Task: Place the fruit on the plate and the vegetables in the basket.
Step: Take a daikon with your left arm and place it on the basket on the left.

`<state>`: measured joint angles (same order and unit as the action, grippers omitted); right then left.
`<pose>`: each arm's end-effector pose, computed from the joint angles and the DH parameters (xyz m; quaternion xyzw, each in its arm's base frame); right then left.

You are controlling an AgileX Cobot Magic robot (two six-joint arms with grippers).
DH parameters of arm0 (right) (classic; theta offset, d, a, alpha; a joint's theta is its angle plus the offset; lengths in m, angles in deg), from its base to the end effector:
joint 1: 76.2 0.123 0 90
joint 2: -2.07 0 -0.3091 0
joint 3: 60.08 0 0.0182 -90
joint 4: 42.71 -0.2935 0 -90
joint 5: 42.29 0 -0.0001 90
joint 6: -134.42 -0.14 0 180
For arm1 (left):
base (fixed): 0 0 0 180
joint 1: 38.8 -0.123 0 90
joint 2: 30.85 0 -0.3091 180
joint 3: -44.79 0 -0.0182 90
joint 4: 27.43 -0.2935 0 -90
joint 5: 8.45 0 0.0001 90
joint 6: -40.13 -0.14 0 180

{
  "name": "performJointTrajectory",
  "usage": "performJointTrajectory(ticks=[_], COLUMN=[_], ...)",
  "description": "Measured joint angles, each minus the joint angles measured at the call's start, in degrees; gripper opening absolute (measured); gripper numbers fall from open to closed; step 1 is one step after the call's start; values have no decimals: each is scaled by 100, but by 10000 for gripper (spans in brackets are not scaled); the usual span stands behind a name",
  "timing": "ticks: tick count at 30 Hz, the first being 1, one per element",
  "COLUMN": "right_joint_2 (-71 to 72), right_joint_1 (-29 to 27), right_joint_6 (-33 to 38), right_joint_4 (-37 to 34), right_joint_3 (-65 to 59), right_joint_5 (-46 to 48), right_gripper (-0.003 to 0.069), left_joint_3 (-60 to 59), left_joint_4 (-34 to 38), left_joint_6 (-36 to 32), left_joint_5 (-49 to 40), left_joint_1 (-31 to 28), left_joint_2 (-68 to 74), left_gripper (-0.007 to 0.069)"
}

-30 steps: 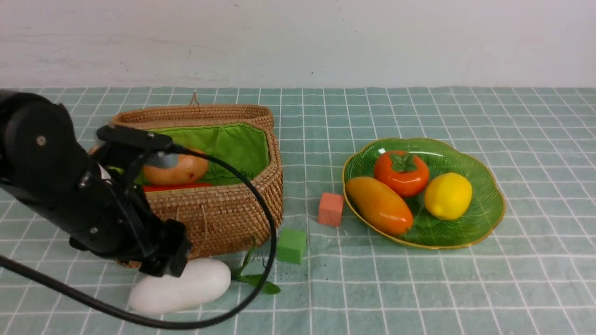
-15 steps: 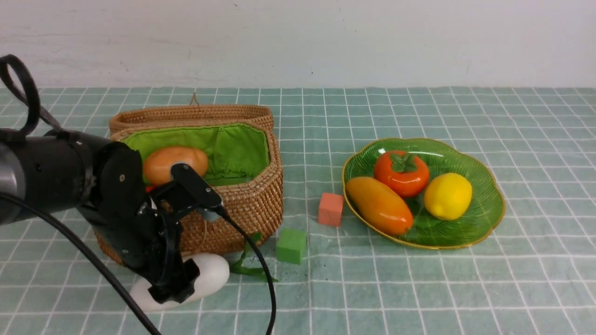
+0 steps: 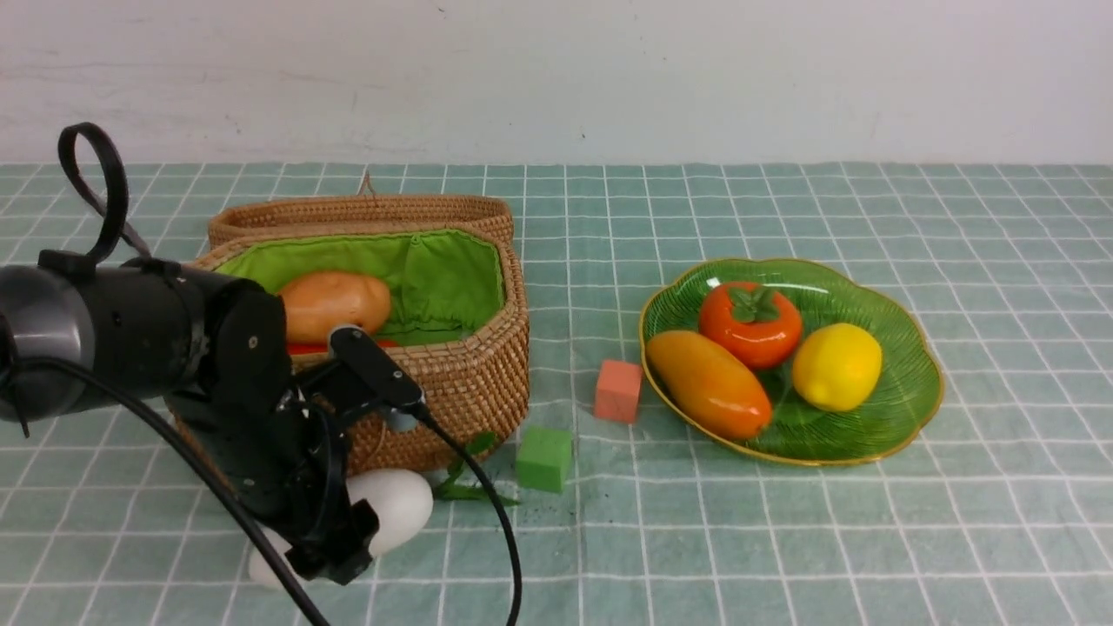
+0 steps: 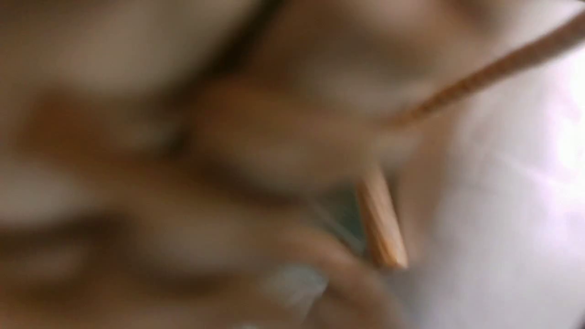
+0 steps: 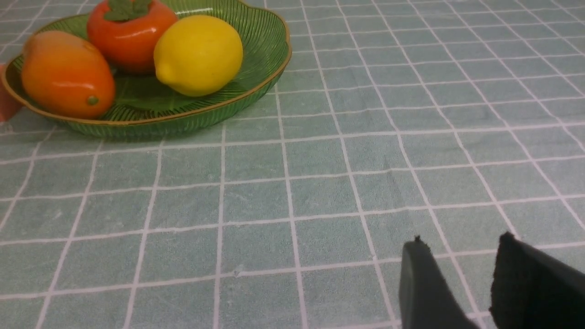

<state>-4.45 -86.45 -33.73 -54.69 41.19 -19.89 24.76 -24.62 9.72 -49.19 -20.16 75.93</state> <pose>0.1173 -0.0099 0.1592 0.0432 0.8035 -0.0251 0.5932 0.3447 -0.1210 0.1210 0.3973 0.9111 -0.0067 0.1097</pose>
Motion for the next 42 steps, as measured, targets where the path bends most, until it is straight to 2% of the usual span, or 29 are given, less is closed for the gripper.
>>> performJointTrajectory(ticks=[4,14,30,36,42], right_joint_2=[0,0,0,0,0], right_joint_1=[0,0,0,0,0], right_joint_6=[0,0,0,0,0], right_joint_4=[0,0,0,0,0], right_joint_3=[0,0,0,0,0], right_joint_5=[0,0,0,0,0], right_gripper=[240,240,240,240,240], left_joint_3=[-6,-27,-31,-31,-60], left_joint_4=[282,427,484,515,948], left_joint_6=[-116,-134,-134,289,537], left_joint_5=[-398,-1042,-1485,-1457,-1412], left_joint_1=[0,0,0,-88,-551], left_joint_2=[-32,-409,-2536,-2891,-2897], left_gripper=[542,542,542,542,542])
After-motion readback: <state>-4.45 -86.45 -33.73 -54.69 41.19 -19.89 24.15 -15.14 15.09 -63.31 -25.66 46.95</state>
